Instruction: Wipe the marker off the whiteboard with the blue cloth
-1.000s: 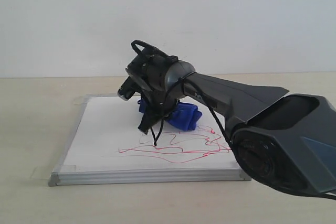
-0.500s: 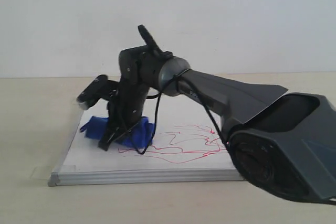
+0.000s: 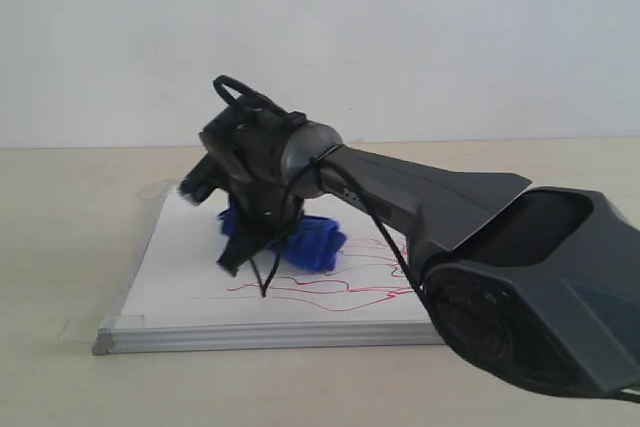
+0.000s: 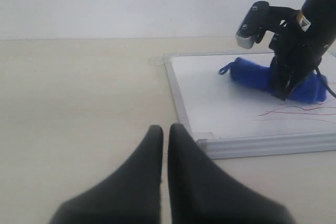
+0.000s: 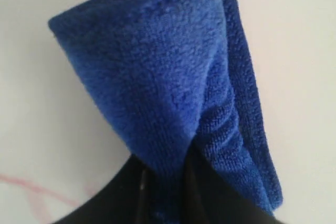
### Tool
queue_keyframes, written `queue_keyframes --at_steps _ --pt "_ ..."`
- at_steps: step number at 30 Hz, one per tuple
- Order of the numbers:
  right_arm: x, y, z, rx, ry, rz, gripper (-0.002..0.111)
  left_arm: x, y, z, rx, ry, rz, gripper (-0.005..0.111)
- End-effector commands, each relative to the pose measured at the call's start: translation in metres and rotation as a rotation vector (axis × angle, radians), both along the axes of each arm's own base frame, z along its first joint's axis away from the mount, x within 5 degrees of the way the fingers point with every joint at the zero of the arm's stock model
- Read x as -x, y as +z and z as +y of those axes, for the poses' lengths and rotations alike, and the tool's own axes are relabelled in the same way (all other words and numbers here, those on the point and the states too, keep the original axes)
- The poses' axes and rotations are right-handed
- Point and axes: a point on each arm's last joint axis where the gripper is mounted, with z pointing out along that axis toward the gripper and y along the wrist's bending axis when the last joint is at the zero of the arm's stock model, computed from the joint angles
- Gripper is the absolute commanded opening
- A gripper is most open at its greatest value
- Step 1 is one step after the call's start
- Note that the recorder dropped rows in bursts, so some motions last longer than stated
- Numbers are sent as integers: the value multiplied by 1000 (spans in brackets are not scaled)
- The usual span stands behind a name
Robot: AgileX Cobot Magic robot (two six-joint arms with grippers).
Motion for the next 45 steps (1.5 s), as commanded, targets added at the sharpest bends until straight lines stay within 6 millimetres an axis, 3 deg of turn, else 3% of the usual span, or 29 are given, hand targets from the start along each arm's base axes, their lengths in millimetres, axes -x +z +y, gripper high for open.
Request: queue_keyframes --at_steps 1,5,8,12,16,18,23,27,30,33,38,42,45 --pt "-30 -18 -54 151 -197 -19 -1 0 -1 0 7 -1 -4 4" --pt "-24 -22 -48 61 -185 83 -1 0 -1 0 7 -1 -4 4" --pt "-5 -25 -23 -25 -70 200 -1 0 -1 0 7 -1 -4 4" --pt "42 -17 30 -35 144 227 -1 0 -1 0 7 -1 -4 4" --pt "105 3 84 -101 385 268 -1 0 -1 0 7 -1 -4 4" --pt "117 8 99 -148 432 217 -1 0 -1 0 7 -1 -4 4" --pt "111 7 91 -89 420 215 -1 0 -1 0 7 -1 -4 4" --pt "56 7 44 -28 277 187 -1 0 -1 0 7 -1 -4 4" --pt "13 20 -2 -95 36 170 -1 0 -1 0 7 -1 -4 4" --pt "2 34 -17 -142 -46 159 -1 0 -1 0 7 -1 -4 4" --pt "9 38 -9 -196 -11 201 -1 0 -1 0 7 -1 -4 4" --pt "49 31 35 -282 130 322 -1 0 -1 0 7 -1 -4 4" --pt "65 31 50 -261 186 317 -1 0 -1 0 7 -1 -4 4"
